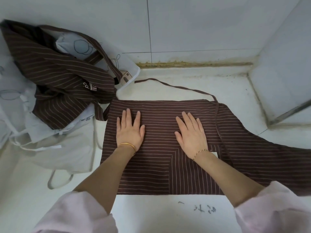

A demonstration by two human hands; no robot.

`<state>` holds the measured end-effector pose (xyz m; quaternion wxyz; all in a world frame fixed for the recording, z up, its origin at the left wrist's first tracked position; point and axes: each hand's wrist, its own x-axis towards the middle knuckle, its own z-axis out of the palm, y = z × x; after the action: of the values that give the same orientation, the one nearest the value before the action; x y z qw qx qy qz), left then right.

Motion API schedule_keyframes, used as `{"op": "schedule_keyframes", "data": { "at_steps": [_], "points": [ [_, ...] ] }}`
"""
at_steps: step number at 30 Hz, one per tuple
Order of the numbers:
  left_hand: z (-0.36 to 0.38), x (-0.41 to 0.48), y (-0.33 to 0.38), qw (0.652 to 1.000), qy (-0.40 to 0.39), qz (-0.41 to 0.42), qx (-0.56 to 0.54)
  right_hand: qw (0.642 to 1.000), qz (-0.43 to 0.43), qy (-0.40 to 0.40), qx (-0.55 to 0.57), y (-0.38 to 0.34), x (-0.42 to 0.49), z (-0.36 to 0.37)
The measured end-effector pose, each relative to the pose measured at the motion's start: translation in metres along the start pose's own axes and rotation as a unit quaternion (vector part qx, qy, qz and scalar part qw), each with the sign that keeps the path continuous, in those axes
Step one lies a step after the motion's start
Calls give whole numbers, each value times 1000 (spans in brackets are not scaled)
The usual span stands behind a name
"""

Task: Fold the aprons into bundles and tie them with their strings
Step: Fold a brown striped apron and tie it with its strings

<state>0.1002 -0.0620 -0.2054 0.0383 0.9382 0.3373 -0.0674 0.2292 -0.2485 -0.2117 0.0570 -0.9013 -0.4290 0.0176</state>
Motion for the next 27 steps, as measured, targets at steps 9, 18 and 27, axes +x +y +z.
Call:
{"op": "schedule_keyframes", "data": {
  "at_steps": [9,18,27],
  "points": [
    [-15,7,78,984,41,175,10,974,190,123,-2,26,-36,-35],
    [-44,36,160,959,-153,237,18,884,360,-219,201,76,-26,-72],
    [-47,38,153,953,-208,218,35,311,287,89,902,125,79,-155]
  ]
}}
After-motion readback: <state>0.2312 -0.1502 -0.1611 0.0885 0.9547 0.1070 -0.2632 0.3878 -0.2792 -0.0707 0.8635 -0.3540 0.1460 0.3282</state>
